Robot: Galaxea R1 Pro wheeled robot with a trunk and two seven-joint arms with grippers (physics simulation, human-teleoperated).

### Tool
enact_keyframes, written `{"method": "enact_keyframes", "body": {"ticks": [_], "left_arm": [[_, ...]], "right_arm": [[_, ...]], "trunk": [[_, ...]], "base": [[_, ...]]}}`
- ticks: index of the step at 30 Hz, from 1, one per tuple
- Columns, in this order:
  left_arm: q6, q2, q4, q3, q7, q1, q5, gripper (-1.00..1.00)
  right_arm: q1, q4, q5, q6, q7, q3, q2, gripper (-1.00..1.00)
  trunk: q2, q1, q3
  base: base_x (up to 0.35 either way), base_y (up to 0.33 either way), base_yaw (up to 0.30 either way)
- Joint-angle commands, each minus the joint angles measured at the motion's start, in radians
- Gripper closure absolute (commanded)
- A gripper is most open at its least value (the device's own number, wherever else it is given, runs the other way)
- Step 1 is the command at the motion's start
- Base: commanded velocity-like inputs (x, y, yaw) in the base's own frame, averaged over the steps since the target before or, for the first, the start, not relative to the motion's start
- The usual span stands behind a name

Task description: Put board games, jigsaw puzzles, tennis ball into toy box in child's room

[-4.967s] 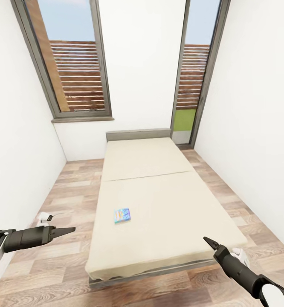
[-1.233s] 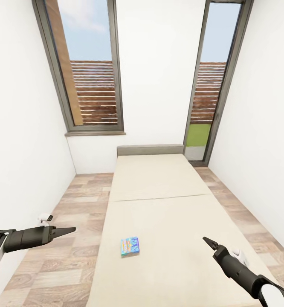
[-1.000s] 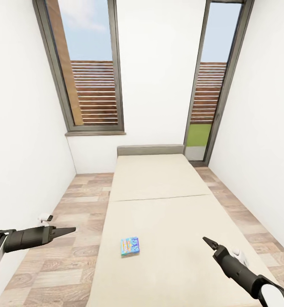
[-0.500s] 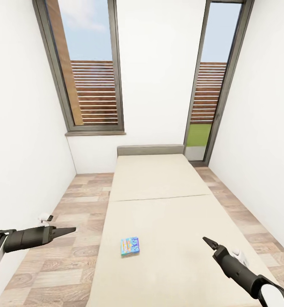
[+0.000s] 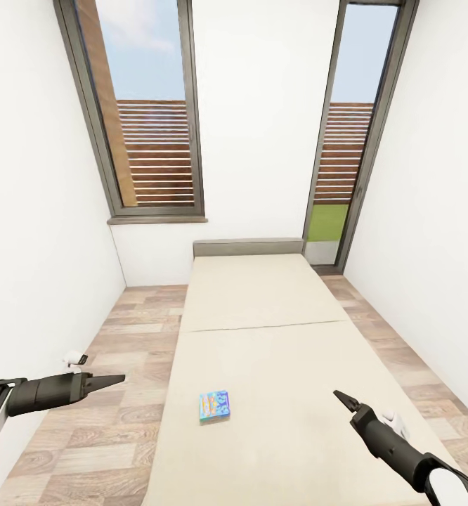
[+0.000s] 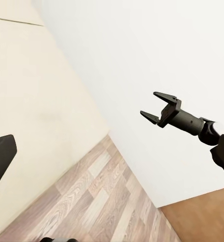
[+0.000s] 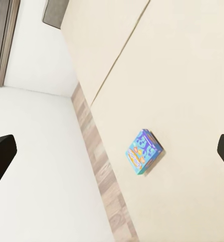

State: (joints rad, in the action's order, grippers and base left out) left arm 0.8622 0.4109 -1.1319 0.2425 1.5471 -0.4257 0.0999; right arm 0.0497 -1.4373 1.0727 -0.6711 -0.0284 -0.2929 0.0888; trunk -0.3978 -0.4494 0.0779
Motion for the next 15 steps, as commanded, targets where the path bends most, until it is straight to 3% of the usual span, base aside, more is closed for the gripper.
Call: {"method": "enact_keyframes", "body": {"ticks": [1, 15], "left_arm": [[0.011, 0.000, 0.000, 0.000, 0.004, -0.001, 0.000, -1.00], [0.010, 0.000, 0.000, 0.000, 0.004, -0.001, 0.000, -1.00]], "right_arm": [[0.001, 0.000, -0.001, -0.006, -0.001, 0.001, 0.000, -1.00], [0.001, -0.001, 0.001, -0.007, -0.004, -0.003, 0.000, -1.00]], "trunk": [[-0.002, -0.001, 0.002], [-0.002, -0.001, 0.002]], "base": [[0.000, 0.000, 0.000], [0.000, 0.000, 0.000]]}}
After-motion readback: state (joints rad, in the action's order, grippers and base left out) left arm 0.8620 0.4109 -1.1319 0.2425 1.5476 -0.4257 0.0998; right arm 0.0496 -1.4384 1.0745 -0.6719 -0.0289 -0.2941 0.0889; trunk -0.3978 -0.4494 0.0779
